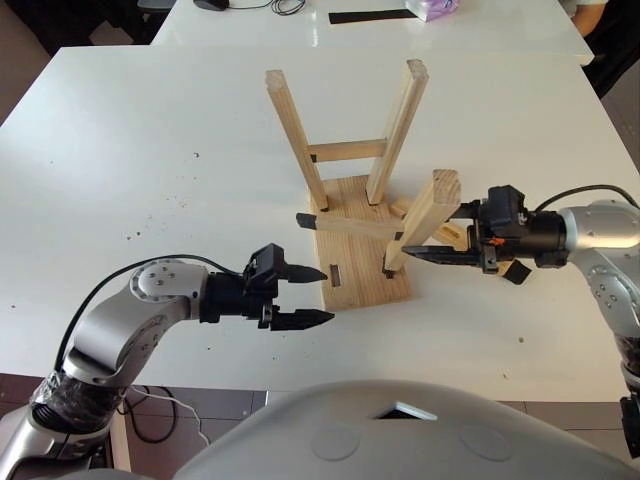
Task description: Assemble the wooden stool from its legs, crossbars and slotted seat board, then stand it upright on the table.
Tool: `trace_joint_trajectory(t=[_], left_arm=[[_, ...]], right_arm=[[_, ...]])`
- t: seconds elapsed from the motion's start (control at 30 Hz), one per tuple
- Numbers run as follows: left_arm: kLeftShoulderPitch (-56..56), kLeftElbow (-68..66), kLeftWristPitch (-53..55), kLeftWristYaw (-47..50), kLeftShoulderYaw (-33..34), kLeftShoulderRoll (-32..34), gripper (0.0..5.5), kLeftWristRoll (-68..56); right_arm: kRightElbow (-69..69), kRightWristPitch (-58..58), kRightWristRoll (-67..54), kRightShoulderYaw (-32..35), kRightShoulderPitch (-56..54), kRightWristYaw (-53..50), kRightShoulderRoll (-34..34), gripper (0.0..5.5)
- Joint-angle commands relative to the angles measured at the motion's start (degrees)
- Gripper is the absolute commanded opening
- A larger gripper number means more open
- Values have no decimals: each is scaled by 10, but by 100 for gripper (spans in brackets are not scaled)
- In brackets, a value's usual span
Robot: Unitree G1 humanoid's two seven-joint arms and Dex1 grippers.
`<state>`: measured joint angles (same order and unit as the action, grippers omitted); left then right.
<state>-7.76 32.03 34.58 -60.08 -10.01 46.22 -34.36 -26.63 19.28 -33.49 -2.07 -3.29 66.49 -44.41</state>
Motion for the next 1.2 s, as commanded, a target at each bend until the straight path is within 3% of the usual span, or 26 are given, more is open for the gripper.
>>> trace_joint_trajectory(t=[0.03,0.57,1.2], left_arm=[[2,-7,-30,6,-51,5,346,67],[18,-50,-81,52,-103,-31,346,178],[48,-139,-160,40,-83,-2,346,238]], right_arm=[[6,-20,26,-14,21,4,-2,202],[30,-19,-2,9,8,20,-21,202],[13,-21,-6,6,43,14,-17,201]])
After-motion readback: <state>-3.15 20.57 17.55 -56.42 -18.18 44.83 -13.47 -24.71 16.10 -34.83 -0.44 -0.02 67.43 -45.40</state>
